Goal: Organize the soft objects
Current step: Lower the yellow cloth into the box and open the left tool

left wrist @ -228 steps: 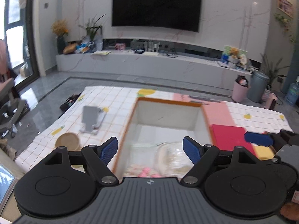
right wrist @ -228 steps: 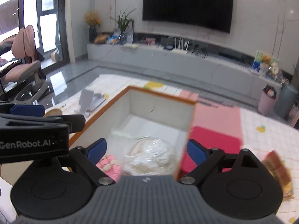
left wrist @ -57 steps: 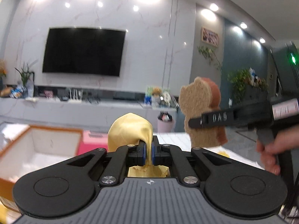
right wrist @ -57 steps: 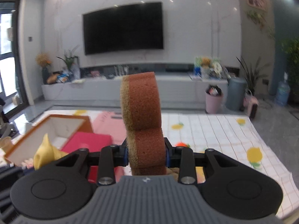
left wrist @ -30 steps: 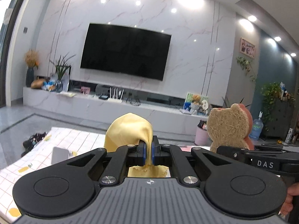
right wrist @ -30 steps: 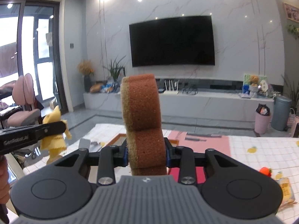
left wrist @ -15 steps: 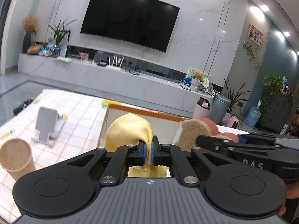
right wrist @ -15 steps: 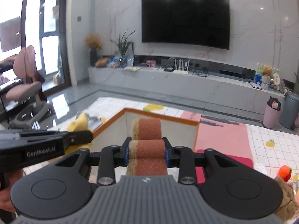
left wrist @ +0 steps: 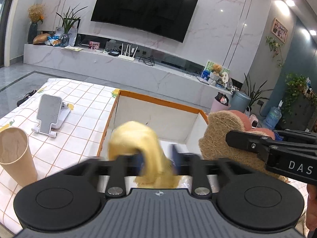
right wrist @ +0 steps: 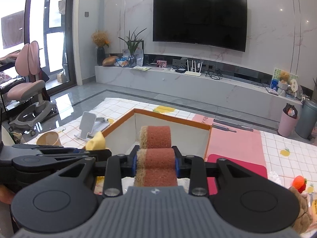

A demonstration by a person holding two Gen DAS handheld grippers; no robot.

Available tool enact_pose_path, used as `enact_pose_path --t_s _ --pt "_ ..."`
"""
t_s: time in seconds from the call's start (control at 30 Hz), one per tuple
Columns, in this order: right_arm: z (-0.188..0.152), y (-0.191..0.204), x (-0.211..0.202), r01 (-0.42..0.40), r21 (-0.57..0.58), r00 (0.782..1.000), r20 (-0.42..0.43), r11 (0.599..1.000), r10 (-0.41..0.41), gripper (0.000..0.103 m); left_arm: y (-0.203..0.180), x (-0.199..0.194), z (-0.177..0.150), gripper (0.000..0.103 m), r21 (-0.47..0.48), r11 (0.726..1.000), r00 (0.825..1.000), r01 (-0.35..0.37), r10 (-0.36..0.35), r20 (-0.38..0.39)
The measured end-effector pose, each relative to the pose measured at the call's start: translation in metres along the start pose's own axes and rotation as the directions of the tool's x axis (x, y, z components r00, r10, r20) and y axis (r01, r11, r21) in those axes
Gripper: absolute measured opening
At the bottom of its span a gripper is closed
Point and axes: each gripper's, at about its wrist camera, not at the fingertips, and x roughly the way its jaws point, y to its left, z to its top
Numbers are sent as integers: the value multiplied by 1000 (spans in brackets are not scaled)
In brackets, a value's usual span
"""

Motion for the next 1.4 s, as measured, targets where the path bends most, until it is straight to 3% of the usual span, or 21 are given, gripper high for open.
enact_pose_path --t_s 0.03,0.13,0.4,0.53,0.57,0.63,0.67,0.7,0.77,0.83,0.87,0.97,1.1,1.23,1.4 --pt "0 -1 -1 2 -2 1000 -1 1000 -2 32 -1 -2 1 81 -2 1000 1000 -4 4 4" --pt "1 0 1 0 -7 1000 -6 1000 0 32 1 -8 3 80 -28 1000 1000 15 -15 18" --pt "12 0 19 -56 -67 997 -49 996 53 32 11 -18 14 82 -24 1000 1000 -14 13 -13" --pt "19 -4 29 -46 -86 996 -82 995 39 32 19 -7 13 87 -58 992 992 112 -115 -59" --pt "20 -5 28 -36 -95 996 -79 995 28 32 21 -2 10 87 -78 986 988 145 -149 -48" --pt "19 -7 25 -24 -94 998 -67 995 17 32 29 3 -3 89 -123 963 970 238 -231 71" --pt "18 -9 24 -20 -85 998 -63 996 15 32 33 7 -8 92 -145 954 963 263 -251 95" --pt "17 -11 23 -20 -79 998 -66 997 15 32 36 13 -9 92 -170 952 967 256 -251 51" --pt "15 -14 20 -18 -69 997 -72 997 13 32 33 12 -5 94 -159 963 976 217 -217 23" --pt "13 -20 14 -24 -55 998 -65 998 20 32 35 16 3 96 -216 959 979 185 -200 -48" --pt "12 -23 10 -30 -44 998 -60 999 27 32 32 16 5 96 -218 967 986 131 -150 -76" --pt "10 -31 1 -48 -19 998 -48 999 48 32 12 14 7 96 -56 998 991 -29 21 -129" --pt "5 -40 -6 -66 0 997 -29 998 66 32 -18 15 1 96 146 980 984 -137 152 -95" --pt "3 -51 -7 -90 38 996 -24 995 90 32 -35 12 -6 96 269 952 985 -146 165 -49" --pt "8 -58 -6 -126 40 992 -10 991 127 32 -38 11 -13 96 273 945 981 -177 193 -31"
